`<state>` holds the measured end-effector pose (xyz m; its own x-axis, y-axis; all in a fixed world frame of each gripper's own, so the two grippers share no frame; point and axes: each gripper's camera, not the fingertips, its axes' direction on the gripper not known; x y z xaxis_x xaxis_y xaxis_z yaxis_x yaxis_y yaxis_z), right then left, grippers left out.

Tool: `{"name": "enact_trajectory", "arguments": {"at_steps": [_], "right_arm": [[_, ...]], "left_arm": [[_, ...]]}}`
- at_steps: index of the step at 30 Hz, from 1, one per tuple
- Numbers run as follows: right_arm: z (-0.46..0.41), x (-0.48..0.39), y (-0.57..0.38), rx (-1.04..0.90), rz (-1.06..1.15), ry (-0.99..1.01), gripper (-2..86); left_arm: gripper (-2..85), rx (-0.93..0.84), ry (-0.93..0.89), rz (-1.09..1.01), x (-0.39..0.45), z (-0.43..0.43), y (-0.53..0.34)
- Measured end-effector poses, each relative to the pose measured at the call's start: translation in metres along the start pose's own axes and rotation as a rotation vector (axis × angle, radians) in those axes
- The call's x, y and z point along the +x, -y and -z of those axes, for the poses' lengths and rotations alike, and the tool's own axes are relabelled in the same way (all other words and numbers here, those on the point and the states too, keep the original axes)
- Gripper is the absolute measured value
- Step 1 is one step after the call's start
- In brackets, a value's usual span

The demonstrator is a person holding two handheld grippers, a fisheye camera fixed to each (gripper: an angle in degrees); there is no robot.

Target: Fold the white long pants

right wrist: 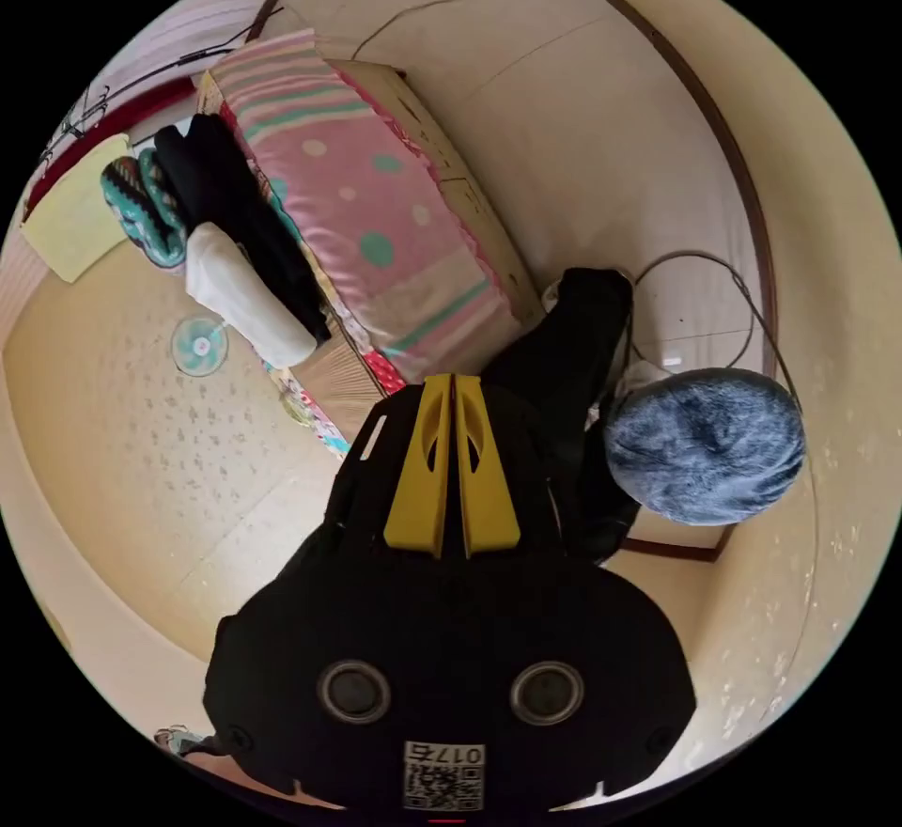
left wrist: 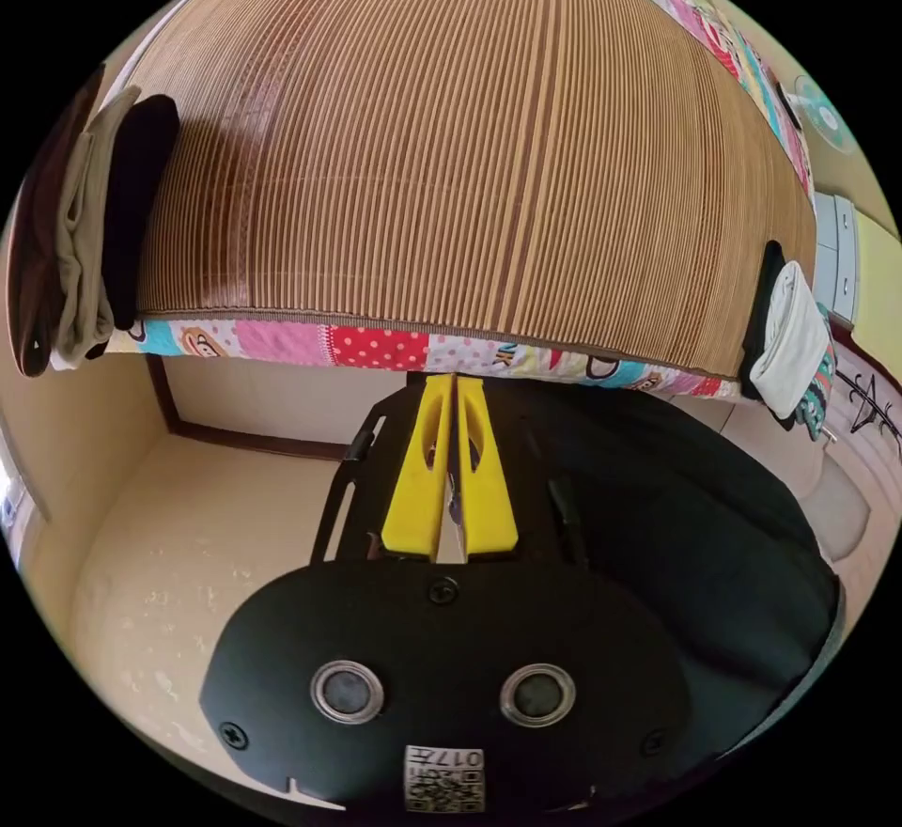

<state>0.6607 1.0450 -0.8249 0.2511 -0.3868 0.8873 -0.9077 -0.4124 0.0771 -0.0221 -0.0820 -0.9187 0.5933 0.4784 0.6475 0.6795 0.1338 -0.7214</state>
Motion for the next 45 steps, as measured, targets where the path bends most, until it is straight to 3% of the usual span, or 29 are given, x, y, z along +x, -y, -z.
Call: {"name": "enact_trajectory", "arguments": {"at_steps": [5, 8, 16, 22, 24, 28, 30, 32, 34, 39, 43, 45], "right_arm": [[-0.014, -0.093, 0.042, 0.046, 0.086, 0.226, 1.9], [-0.030, -0.170, 0.070, -0.014, 0.219, 0.288, 6.6], [-0.045, -0.319, 0.109, -0.044, 0.438, 0.025, 15.8], [-0.036, -0.359, 0.113, -0.011, 0.452, 0.104, 11.6], [-0.038, -0.381, 0.095, -0.016, 0.574, 0.088, 8.8], [-0.084, -0.457, 0.015, -0.299, 0.928, 0.472, 4.2], [-0.121, -0.496, -0.028, -0.502, 1.029, 0.554, 2.9], [-0.173, -0.539, -0.089, -0.766, 1.178, 0.434, 1.7], [-0.197, -0.555, -0.123, -0.872, 1.292, 0.299, 1.5], [-0.204, -0.522, -0.109, -0.705, 1.191, 0.048, 3.2], [-0.183, -0.449, -0.048, -0.528, 0.929, -0.228, 6.5], [-0.165, -0.424, -0.022, -0.460, 0.810, -0.255, 8.0]], "left_arm": [[-0.6, 0.011, -0.113, 0.104, 0.026, -0.031, -0.011], [-0.6, 0.018, -0.076, 0.116, 0.034, -0.041, -0.013], [-0.5, 0.103, -0.085, 0.330, 0.012, -0.057, -0.034], [-0.5, 0.095, -0.163, 0.485, 0.017, -0.103, -0.052], [-0.5, 0.093, -0.163, 0.492, 0.024, -0.115, -0.054], [-0.5, 0.040, -0.117, 0.499, 0.039, -0.136, -0.046], [-0.5, 0.058, -0.113, 0.503, 0.046, -0.137, -0.039], [-0.5, 0.090, -0.135, 0.508, 0.052, -0.135, -0.030], [-0.5, 0.158, -0.195, 0.501, 0.064, -0.130, -0.017], [-0.5, 0.241, -0.190, 0.407, 0.095, -0.132, 0.003], [-0.5, 0.167, -0.102, 0.381, 0.102, -0.167, -0.003], [-0.5, 0.120, -0.092, 0.403, 0.096, -0.188, -0.013]]}}
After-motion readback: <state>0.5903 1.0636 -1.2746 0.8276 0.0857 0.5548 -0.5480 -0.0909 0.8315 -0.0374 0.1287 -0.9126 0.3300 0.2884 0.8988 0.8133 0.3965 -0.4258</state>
